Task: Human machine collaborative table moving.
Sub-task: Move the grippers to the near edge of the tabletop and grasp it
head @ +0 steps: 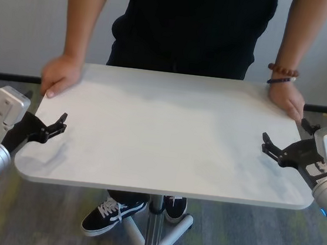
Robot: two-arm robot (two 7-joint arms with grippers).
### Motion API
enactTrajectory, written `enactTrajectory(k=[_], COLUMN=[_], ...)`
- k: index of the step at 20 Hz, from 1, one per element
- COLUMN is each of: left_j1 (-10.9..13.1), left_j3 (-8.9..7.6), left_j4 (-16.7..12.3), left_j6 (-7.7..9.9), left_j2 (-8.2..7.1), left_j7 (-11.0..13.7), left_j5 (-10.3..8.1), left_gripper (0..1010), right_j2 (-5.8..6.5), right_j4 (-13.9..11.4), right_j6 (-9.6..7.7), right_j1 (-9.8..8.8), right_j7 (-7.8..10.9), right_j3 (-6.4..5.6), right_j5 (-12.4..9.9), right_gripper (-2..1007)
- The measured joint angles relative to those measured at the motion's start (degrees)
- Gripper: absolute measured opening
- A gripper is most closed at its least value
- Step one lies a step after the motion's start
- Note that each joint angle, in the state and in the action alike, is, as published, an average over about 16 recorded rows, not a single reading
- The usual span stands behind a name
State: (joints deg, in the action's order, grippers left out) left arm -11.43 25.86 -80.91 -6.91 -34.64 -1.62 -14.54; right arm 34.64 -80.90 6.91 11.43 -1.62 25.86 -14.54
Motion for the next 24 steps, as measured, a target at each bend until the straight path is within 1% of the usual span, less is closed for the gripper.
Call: enactTrajectory(k=[24], left_j1=[0.00], left_j3=[0.00], left_j4=[0.00], left_j6=[0.00], left_j2=[0.00], left_j7=[0.00], left_j5=[0.00], left_gripper=[1003], right_j2=[0.00], right_j4=[0.00], right_j6=[0.00], right_j1=[0.00], right_j7=[0.00], right_j3=[0.00], right_j5=[0.00], right_gripper=[1000])
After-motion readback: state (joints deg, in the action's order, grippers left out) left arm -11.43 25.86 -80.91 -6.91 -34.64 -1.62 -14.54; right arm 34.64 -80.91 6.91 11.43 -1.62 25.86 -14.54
